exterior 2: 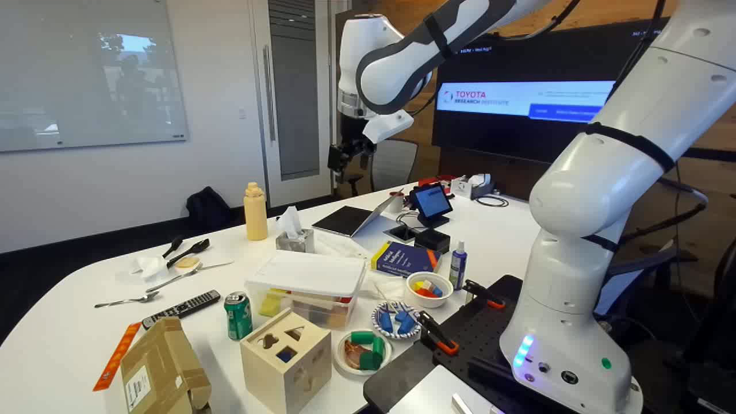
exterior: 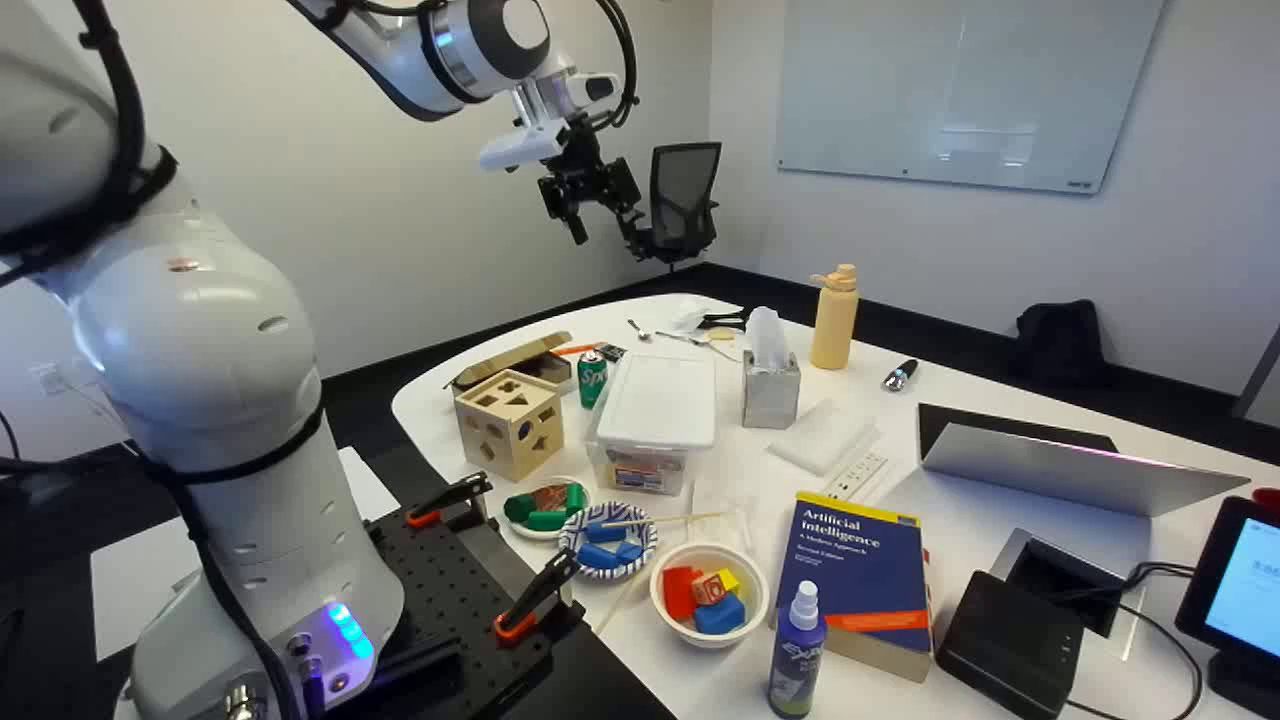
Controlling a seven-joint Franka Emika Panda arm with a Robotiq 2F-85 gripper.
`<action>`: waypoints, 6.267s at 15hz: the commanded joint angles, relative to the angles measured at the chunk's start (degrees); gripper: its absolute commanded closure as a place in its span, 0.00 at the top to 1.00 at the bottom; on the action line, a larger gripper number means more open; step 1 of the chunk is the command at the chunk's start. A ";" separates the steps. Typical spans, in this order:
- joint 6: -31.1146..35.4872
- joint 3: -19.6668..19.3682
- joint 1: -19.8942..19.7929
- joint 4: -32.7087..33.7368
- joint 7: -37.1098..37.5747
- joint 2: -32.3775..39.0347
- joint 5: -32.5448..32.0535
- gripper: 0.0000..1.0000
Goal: Open the box
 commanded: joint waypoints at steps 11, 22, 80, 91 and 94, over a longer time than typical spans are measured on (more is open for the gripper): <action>-1.43 5.23 4.59 1.06 10.29 7.11 -1.84 1.00; 7.13 7.24 12.10 5.82 35.07 29.73 -22.36 1.00; 2.77 -14.72 36.01 19.18 34.42 53.96 -14.23 1.00; 3.10 -16.11 35.51 17.27 34.91 53.44 -14.34 1.00; 3.29 -16.42 35.41 16.76 35.63 53.24 -14.53 1.00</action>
